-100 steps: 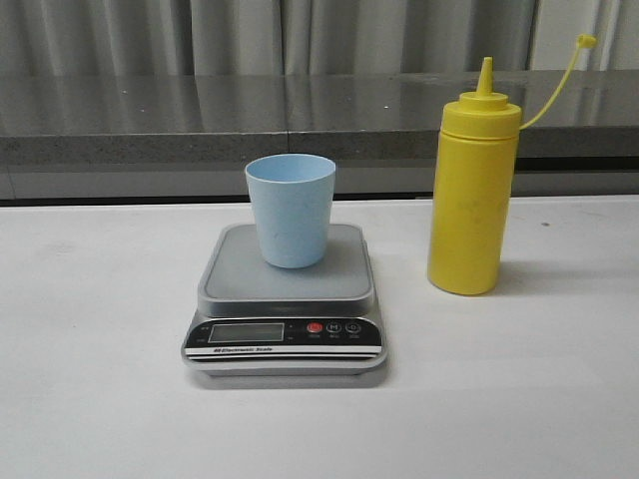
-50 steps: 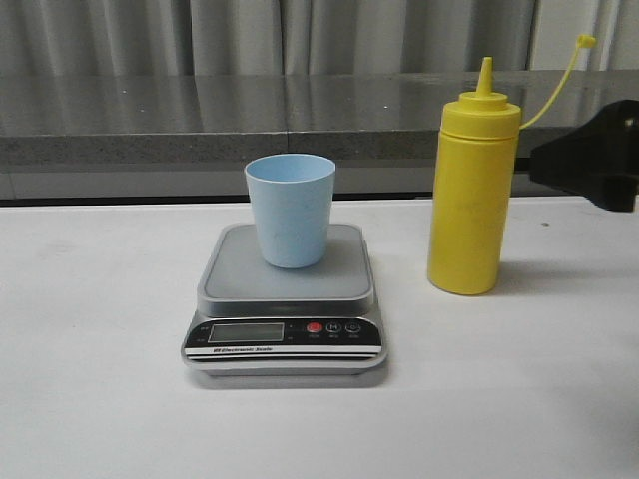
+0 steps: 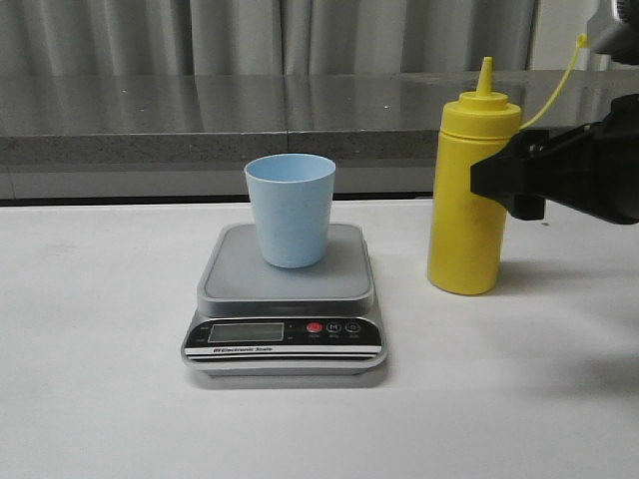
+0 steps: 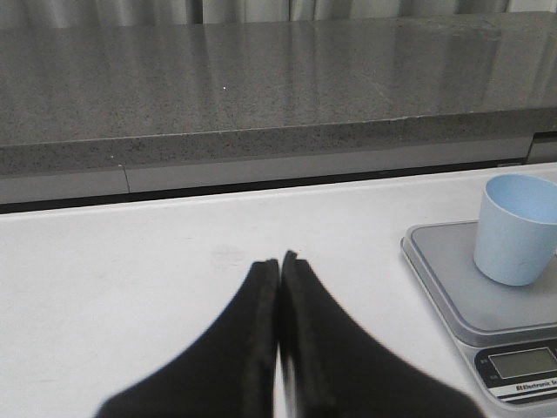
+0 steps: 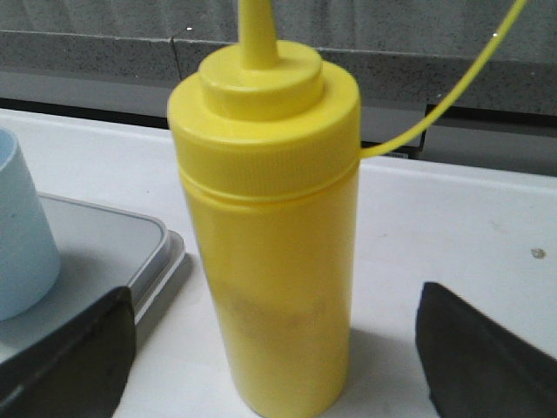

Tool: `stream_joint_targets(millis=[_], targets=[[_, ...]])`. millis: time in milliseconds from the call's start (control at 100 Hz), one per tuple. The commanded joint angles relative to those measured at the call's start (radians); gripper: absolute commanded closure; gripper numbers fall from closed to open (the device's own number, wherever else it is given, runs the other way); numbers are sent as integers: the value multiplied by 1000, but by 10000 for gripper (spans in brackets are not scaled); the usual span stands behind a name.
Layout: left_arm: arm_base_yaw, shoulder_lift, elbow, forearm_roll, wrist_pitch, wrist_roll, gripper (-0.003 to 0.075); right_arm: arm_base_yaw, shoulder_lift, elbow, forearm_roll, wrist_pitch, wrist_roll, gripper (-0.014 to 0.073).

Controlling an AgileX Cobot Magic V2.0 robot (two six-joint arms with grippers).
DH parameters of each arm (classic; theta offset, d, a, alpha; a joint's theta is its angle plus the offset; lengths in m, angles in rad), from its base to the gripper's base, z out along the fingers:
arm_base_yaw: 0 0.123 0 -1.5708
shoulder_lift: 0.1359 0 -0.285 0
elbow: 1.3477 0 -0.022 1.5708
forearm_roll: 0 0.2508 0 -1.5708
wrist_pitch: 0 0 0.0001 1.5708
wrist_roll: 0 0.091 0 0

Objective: Pour seasoning into cup on scale with both arms
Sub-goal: 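Reach the right gripper to the yellow squeeze bottle and grasp it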

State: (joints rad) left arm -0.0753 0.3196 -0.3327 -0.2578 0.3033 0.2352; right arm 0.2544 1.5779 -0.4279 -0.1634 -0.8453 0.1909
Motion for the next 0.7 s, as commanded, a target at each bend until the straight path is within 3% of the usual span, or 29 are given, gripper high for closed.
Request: stream_joint_targets(millis=[0,190,360,690], targets=[[4,8,-25,-15,-79,-5,741,1,15,-51,4,-103,-18,-52],[4,8,-25,-15,-79,-5,741,1,113,-114,4,-133,-16,-52],[4,8,-25,-15,-79,-5,741,2,192,-147,5,-247,-16,-52],[4,8,-25,-15,-79,-5,741,2,285,-219,11,-291,10,-52]])
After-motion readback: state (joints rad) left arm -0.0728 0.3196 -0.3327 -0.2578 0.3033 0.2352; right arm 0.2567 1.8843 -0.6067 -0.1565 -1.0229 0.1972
